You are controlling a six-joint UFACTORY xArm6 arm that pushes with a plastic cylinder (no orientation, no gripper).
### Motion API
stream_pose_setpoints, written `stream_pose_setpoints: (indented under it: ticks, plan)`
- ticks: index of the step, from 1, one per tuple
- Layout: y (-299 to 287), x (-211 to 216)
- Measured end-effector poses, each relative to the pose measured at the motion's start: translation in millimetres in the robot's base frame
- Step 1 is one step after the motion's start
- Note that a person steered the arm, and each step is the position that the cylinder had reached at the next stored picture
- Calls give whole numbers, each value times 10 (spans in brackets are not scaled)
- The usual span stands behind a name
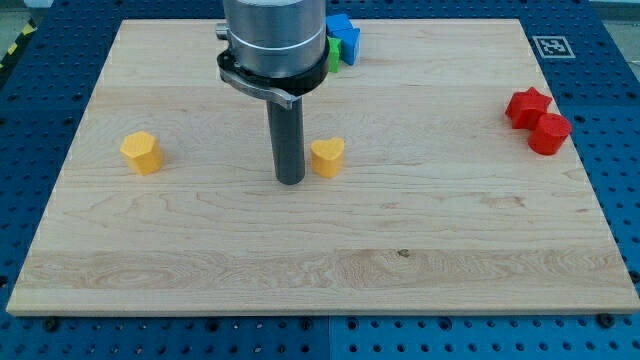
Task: Move the yellow heart left bottom diagonally to the red star
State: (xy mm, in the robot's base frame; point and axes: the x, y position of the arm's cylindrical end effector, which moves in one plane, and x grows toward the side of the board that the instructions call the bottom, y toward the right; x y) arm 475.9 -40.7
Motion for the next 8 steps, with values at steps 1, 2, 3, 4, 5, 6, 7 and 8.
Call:
stream_pose_setpoints:
  ticks: [1, 2, 3, 4, 5, 6, 7, 8]
  plan:
    - [277, -50]
    - [495, -191]
    - [345, -266]
    - [108, -428]
    - [514, -623]
    - [807, -599]
    - [584, -394]
    - [366, -259]
